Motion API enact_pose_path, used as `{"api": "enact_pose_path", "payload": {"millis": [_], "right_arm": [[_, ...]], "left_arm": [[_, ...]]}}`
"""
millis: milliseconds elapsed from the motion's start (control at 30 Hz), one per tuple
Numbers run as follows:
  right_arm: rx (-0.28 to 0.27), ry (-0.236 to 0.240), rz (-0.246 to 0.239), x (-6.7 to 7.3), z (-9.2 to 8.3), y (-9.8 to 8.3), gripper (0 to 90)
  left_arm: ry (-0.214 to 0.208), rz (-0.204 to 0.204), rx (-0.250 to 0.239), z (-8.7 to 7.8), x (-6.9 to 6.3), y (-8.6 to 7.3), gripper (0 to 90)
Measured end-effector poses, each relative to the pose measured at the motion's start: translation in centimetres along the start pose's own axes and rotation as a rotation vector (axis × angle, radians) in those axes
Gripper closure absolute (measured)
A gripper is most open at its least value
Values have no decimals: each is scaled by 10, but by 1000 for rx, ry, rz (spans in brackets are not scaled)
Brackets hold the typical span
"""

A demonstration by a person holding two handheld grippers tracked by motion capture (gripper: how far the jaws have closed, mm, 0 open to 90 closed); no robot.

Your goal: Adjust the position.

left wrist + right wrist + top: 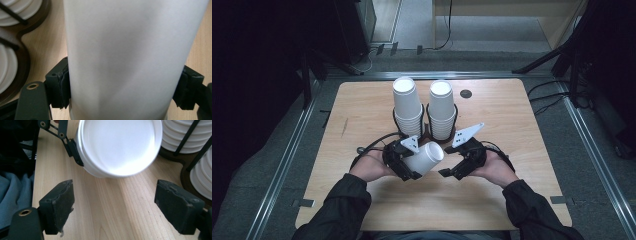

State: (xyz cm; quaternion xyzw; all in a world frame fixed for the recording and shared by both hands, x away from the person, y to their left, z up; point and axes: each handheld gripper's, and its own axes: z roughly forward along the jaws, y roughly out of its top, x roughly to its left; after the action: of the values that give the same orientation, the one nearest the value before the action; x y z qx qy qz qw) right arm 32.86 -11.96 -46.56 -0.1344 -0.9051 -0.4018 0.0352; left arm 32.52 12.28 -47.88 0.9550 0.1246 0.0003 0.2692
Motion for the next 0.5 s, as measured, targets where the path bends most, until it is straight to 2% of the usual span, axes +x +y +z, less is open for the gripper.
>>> {"api": "enact_pose_path", "payload": {"millis": [67,267,300,400,467,500], "right_arm": [[0,-2,-12,1,0,0,162],[16,32,-49,5,6,1,157],[18,38,-56,6,8,2,156],[22,47,-67,7,10,3,156],[29,57,-70,9,12,5,156],[36,55,-87,11,15,6,147]], "left_arm": [[-12,6,3,2,-2,3,195],[-47,56,24,11,-11,13,190],[-54,75,33,13,-14,16,190],[-64,85,35,16,-16,17,186],[-79,78,43,17,-17,18,175],[-82,82,38,17,-18,18,170]]}}
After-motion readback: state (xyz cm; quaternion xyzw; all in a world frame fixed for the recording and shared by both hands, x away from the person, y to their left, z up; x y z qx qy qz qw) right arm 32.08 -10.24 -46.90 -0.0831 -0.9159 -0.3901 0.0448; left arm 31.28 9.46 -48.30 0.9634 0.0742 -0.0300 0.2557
